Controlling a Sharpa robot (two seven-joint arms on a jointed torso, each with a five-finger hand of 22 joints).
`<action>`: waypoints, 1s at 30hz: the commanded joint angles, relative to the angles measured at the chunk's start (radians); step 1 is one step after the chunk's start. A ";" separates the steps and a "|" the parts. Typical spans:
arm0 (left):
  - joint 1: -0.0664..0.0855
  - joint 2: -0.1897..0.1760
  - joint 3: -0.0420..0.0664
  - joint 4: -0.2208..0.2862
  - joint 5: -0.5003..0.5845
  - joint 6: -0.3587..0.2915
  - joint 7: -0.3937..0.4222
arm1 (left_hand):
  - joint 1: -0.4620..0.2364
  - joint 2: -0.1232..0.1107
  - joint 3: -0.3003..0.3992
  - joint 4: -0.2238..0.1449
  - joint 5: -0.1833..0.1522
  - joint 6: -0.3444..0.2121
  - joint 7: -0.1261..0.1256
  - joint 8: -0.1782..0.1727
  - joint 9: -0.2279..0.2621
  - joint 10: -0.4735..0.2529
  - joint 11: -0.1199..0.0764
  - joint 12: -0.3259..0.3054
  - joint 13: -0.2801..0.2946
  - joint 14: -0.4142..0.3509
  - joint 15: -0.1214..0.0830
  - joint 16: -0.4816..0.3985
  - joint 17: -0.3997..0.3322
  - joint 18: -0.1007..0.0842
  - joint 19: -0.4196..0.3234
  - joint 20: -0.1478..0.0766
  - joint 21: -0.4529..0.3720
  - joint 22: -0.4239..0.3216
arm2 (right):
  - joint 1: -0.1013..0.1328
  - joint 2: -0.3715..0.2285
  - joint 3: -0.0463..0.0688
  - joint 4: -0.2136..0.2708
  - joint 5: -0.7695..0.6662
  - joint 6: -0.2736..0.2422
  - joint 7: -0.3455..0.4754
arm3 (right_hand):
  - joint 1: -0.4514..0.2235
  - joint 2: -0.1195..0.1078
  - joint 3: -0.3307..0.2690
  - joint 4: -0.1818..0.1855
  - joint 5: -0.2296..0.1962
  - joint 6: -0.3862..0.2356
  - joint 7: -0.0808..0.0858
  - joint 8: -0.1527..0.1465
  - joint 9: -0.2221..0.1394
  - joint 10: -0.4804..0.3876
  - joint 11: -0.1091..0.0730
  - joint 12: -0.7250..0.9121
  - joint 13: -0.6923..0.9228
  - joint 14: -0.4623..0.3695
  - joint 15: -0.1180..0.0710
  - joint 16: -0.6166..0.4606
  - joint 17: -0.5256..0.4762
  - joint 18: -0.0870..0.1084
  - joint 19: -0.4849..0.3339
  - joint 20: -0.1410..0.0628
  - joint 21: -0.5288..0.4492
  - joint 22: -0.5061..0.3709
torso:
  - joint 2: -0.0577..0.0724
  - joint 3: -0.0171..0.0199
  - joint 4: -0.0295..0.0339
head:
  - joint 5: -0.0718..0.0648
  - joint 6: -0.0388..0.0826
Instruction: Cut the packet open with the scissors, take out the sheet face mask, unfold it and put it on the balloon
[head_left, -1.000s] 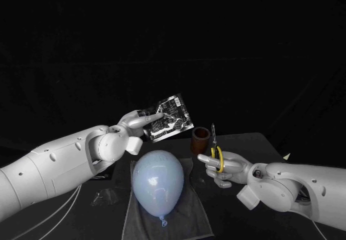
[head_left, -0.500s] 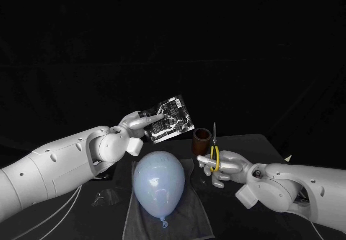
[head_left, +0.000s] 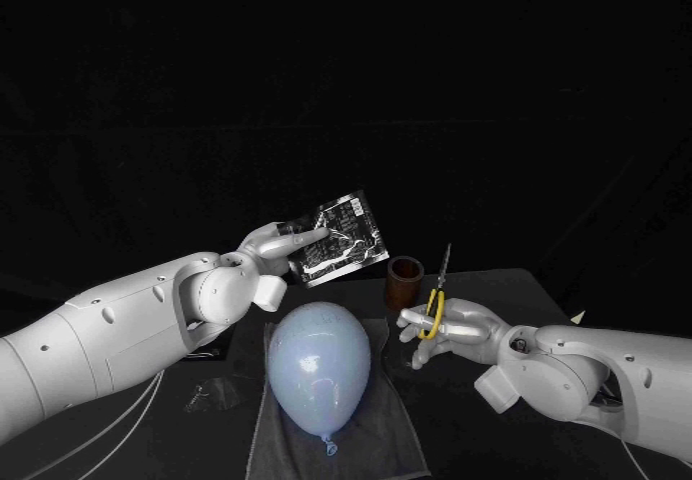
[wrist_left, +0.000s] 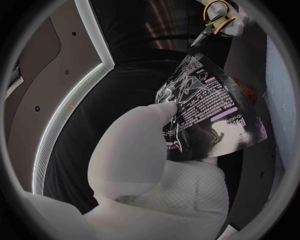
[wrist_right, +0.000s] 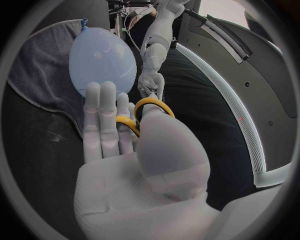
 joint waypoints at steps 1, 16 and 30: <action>0.001 0.001 0.001 0.001 -0.005 0.008 0.005 | 0.001 0.009 0.006 0.002 0.003 0.005 0.001 0.007 0.028 0.005 0.002 0.004 0.002 0.006 -0.002 -0.002 0.001 0.014 0.005 -0.002 0.005 0.000 | 0.001 0.000 0.001 -0.003 0.034 0.052 0.014 | 0.036 0.029 -0.030 0.000 0.000 0.000 0.012 -0.023 -0.018 0.042 0.042 -0.035 -0.058 0.000 0.005 -0.057 -0.033 0.015 0.035 0.004 -0.062 -0.094 | 0.001 0.0001 0.0003 | 0.001 0.001; 0.001 0.000 0.001 0.001 -0.009 -0.001 0.004 | 0.000 0.009 0.007 0.002 0.003 0.005 0.001 0.007 0.028 0.005 0.002 0.004 0.002 0.006 -0.002 -0.003 0.001 0.014 0.006 -0.002 0.005 0.000 | 0.001 0.009 0.001 -0.006 0.053 -0.009 0.016 | 0.157 0.117 -0.061 -0.033 0.004 0.103 -0.091 0.168 0.143 0.284 -0.076 0.818 0.602 0.263 -0.114 0.704 0.605 -0.081 0.340 -0.122 0.752 0.442 | 0.000 0.0002 0.0000 | 0.003 0.006; 0.001 -0.001 0.001 0.002 -0.010 -0.003 0.004 | 0.000 0.009 0.007 0.002 0.003 0.005 0.001 0.007 0.028 0.005 0.002 0.004 0.002 0.006 -0.002 -0.003 0.001 0.014 0.006 -0.002 0.005 0.000 | 0.001 0.019 0.001 -0.007 0.008 -0.051 -0.026 | 0.016 0.095 -0.142 -0.009 0.006 0.161 -0.129 0.659 0.370 0.337 -0.102 1.475 1.078 0.309 -0.135 1.112 1.135 -0.129 0.323 -0.132 1.123 0.764 | 0.000 0.0009 -0.0014 | 0.008 0.015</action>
